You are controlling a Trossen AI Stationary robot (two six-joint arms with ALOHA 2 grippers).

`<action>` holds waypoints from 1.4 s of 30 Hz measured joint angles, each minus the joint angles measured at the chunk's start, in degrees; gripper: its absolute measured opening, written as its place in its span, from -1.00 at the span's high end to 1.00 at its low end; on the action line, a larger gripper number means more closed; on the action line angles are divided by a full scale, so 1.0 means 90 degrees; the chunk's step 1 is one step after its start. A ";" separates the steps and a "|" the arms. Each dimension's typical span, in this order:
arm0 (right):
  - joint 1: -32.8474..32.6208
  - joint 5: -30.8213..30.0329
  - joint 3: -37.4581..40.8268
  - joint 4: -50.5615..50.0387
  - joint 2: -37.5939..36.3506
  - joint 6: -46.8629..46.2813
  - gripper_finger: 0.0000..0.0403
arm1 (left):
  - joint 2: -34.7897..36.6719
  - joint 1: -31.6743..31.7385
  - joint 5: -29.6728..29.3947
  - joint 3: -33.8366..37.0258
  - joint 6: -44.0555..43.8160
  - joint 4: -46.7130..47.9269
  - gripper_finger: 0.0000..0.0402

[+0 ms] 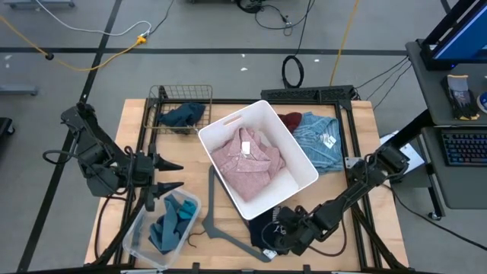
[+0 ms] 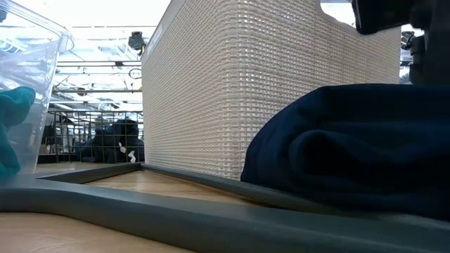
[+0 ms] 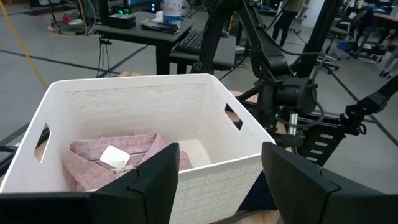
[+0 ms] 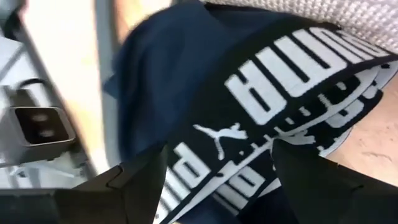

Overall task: Pick & Place Cloths
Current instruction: Put the blue briefs into the wire basket

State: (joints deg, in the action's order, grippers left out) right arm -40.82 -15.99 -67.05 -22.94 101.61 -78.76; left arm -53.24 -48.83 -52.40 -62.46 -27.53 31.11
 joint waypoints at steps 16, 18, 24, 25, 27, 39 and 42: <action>0.0241 0.0547 -0.0024 0.0140 0.0694 -0.0208 -0.21 | 0.0001 0.0001 -0.0017 0.0000 -0.0133 0.0008 -0.16; 0.0241 0.0563 -0.0024 0.0121 0.0700 -0.0329 -0.06 | 0.0001 0.0001 -0.0017 0.0000 -0.0143 0.0008 -0.16; 0.0238 0.0591 -0.0019 0.0027 0.0711 -0.0479 0.58 | 0.0001 0.0001 -0.0017 0.0000 -0.0143 0.0010 -0.16; 0.0236 0.0592 -0.0019 0.0025 0.0706 -0.0450 0.69 | 0.0000 -0.0001 -0.0018 0.0000 -0.0143 0.0010 -0.16; 0.0236 0.0595 -0.0011 0.0009 0.0651 -0.0309 0.88 | 0.0001 0.0001 -0.0019 0.0000 -0.0143 0.0012 -0.16; 0.0024 0.0656 0.0019 -0.0098 -0.0343 0.0409 0.93 | 0.0000 -0.0001 -0.0018 0.0000 -0.0136 0.0016 -0.16; -0.0064 0.0651 0.0017 -0.0047 -0.0765 0.0581 0.93 | 0.0001 0.0001 -0.0015 0.0000 -0.0132 0.0012 -0.16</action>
State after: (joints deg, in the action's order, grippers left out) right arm -41.40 -10.13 -66.89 -23.36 94.72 -73.54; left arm -53.24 -48.82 -52.53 -62.46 -28.71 31.22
